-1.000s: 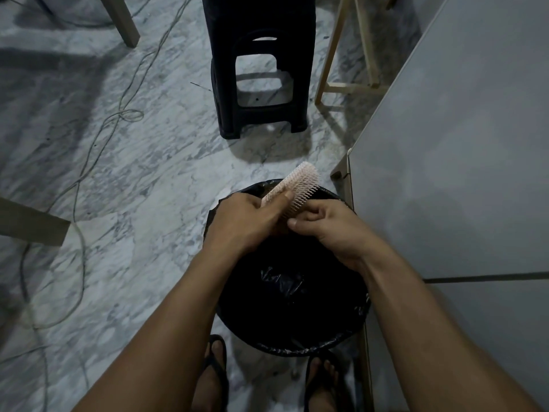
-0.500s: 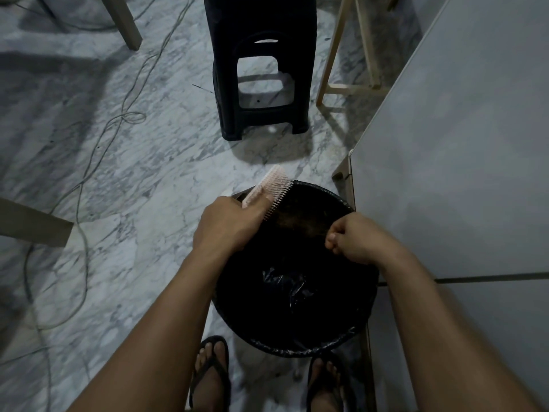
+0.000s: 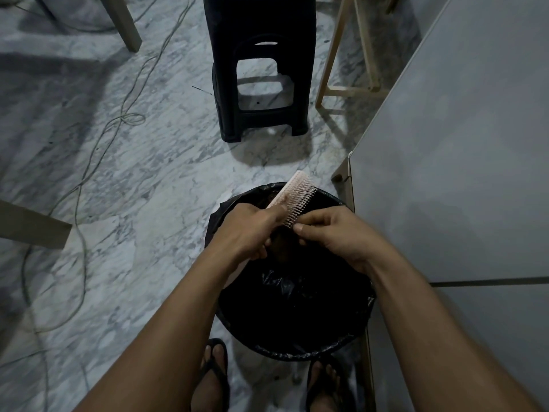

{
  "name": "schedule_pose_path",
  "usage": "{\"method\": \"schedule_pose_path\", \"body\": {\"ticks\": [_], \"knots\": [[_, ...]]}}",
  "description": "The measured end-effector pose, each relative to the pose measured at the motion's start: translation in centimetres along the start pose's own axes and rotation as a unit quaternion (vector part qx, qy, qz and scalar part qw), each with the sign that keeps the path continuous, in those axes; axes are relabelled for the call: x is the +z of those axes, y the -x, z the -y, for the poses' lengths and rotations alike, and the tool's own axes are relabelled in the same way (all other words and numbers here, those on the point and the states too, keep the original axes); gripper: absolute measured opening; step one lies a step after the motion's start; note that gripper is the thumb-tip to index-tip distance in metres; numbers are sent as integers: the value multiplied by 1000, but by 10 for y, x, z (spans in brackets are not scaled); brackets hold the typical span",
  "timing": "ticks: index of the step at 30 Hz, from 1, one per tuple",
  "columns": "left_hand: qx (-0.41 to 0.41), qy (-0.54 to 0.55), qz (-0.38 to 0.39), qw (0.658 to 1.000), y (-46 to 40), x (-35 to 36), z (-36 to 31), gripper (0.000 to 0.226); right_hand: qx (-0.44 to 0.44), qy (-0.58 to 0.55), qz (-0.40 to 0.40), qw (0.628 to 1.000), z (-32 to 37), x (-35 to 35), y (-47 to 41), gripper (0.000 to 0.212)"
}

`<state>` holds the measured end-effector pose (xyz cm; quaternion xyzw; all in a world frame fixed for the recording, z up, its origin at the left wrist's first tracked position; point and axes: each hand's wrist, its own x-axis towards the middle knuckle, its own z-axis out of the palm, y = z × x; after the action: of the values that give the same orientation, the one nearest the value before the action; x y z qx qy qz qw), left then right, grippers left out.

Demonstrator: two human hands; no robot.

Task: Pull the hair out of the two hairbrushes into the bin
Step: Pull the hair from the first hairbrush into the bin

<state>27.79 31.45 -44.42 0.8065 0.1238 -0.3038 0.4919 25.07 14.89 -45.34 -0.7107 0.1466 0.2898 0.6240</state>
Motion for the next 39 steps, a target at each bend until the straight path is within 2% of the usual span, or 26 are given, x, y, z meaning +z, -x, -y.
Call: {"method": "schedule_pose_path", "body": {"ticks": [6,11,14,20,25,29,33,36,39], "knots": [[18,-5,-77,997,-5,-1,9,63,-17,195,-36,980,2,-13,2,25],[23,-53,-137,989,-5,-8,6,67,-19,240,-112,964,0,-24,3,23],[36,-98,-131,986,-4,-7,7,69,-13,298,-133,945,-4,-28,2,22],[1,-92,-91,992,-4,-3,7,72,-26,250,-94,963,-3,-23,1,19],[1,-107,-148,983,-6,-9,11,80,-49,196,-38,979,4,-19,6,16],[-6,-97,-211,973,-12,-21,13,87,-35,237,-24,971,1,-27,9,20],[8,-107,-235,966,-9,-29,14,73,-6,290,-33,957,-3,-36,9,22],[22,-117,-226,967,-5,-26,13,66,13,350,-56,935,-8,-39,5,23],[37,-105,-174,979,-3,-19,9,72,5,367,-68,928,-9,-30,2,13]]}}
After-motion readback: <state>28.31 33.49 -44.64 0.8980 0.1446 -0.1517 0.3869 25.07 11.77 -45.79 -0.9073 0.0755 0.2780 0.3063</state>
